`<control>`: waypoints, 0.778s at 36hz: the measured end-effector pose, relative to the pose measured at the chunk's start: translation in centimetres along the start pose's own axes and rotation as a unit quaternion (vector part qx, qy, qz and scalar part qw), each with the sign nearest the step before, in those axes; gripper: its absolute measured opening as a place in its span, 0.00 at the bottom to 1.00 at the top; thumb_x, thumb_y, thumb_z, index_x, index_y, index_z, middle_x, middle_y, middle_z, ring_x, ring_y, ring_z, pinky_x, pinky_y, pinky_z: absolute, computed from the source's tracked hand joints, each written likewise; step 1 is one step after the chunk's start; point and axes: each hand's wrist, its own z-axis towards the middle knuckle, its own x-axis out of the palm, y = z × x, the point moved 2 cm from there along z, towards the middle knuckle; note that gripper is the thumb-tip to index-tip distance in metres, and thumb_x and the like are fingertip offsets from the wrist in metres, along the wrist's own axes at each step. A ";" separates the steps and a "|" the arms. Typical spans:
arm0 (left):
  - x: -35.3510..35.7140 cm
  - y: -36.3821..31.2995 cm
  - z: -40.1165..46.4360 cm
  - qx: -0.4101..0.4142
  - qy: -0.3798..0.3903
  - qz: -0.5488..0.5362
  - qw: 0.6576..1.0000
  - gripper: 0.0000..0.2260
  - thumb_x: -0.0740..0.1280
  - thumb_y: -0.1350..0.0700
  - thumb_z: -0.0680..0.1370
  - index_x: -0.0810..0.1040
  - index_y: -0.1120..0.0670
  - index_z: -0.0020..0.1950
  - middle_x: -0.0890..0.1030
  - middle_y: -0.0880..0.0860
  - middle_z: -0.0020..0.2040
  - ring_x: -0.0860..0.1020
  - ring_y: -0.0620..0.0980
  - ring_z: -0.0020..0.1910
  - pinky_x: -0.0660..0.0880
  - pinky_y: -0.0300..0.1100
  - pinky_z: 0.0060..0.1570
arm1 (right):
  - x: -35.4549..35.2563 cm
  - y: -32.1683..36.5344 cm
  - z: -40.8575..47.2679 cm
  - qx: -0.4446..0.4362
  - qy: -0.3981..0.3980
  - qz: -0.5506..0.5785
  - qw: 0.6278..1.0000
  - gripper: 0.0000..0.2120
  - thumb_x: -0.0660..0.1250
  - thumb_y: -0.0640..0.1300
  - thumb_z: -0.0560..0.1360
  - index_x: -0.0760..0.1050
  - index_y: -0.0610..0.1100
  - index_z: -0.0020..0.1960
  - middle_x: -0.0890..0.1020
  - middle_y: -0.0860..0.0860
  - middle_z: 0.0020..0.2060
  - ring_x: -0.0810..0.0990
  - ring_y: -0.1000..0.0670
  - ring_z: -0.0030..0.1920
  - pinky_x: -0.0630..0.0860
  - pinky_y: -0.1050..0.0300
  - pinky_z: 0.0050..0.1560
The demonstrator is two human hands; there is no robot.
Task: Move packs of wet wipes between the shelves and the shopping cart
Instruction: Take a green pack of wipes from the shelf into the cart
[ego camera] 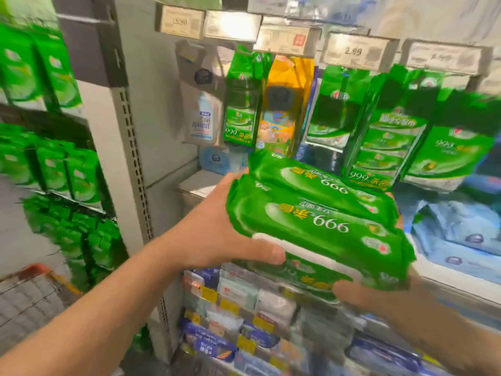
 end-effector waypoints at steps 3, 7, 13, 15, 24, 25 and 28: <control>0.9 -2.9 -3.7 -0.001 -0.034 -0.005 0.999 0.38 0.85 0.52 0.62 0.74 0.45 0.69 0.81 0.50 0.65 0.81 0.49 0.65 0.76 0.54 0.66 | 0.0 1.1 -1.7 -0.074 0.081 -0.003 0.994 0.59 0.89 0.44 0.46 0.69 0.40 0.73 0.86 0.49 0.56 0.85 0.50 0.56 0.83 0.53 0.50; -1.9 -6.3 -9.3 -0.009 -0.129 -0.010 0.992 0.37 0.85 0.44 0.61 0.78 0.55 0.66 0.85 0.54 0.60 0.83 0.53 0.61 0.78 0.56 0.64 | 5.3 3.1 -0.4 -0.125 0.142 0.019 0.982 0.66 0.86 0.61 0.53 0.56 0.30 0.76 0.84 0.51 0.60 0.83 0.51 0.60 0.81 0.57 0.57; -6.6 -10.2 -18.1 0.011 -0.245 0.008 0.969 0.35 0.84 0.43 0.62 0.79 0.57 0.64 0.87 0.50 0.57 0.84 0.48 0.57 0.80 0.42 0.55 | 15.4 5.3 0.4 -0.149 0.243 0.049 0.957 0.62 0.86 0.53 0.52 0.60 0.27 0.73 0.86 0.54 0.53 0.86 0.54 0.53 0.81 0.62 0.48; -8.2 -10.8 -21.0 0.012 -0.269 0.016 0.963 0.35 0.84 0.45 0.63 0.78 0.58 0.65 0.87 0.50 0.57 0.84 0.48 0.57 0.80 0.42 0.54 | 19.3 5.7 0.0 -0.136 0.279 0.054 0.949 0.61 0.86 0.53 0.54 0.59 0.27 0.73 0.86 0.54 0.53 0.86 0.53 0.53 0.81 0.61 0.48; -15.5 -11.4 -33.8 -0.015 -0.341 0.022 0.940 0.33 0.82 0.57 0.65 0.76 0.64 0.66 0.86 0.54 0.57 0.85 0.51 0.56 0.81 0.44 0.54 | 34.5 5.7 -1.8 -0.100 0.387 0.066 0.914 0.59 0.86 0.56 0.56 0.61 0.32 0.75 0.84 0.47 0.60 0.83 0.45 0.60 0.81 0.53 0.57; -16.3 -11.4 -35.1 -0.020 -0.353 0.025 0.935 0.33 0.83 0.55 0.65 0.77 0.63 0.66 0.86 0.55 0.58 0.84 0.52 0.57 0.81 0.45 0.55 | 36.1 5.8 -2.0 -0.100 0.397 0.069 0.910 0.59 0.85 0.56 0.56 0.60 0.32 0.75 0.83 0.46 0.61 0.83 0.45 0.60 0.81 0.53 0.57; -18.7 -11.2 -39.1 -0.042 -0.386 0.054 0.920 0.32 0.80 0.55 0.67 0.76 0.64 0.68 0.85 0.59 0.60 0.84 0.58 0.59 0.82 0.51 0.56 | 40.9 5.7 -3.0 -0.088 0.437 0.073 0.892 0.56 0.85 0.54 0.59 0.60 0.32 0.75 0.84 0.47 0.60 0.83 0.44 0.61 0.80 0.52 0.57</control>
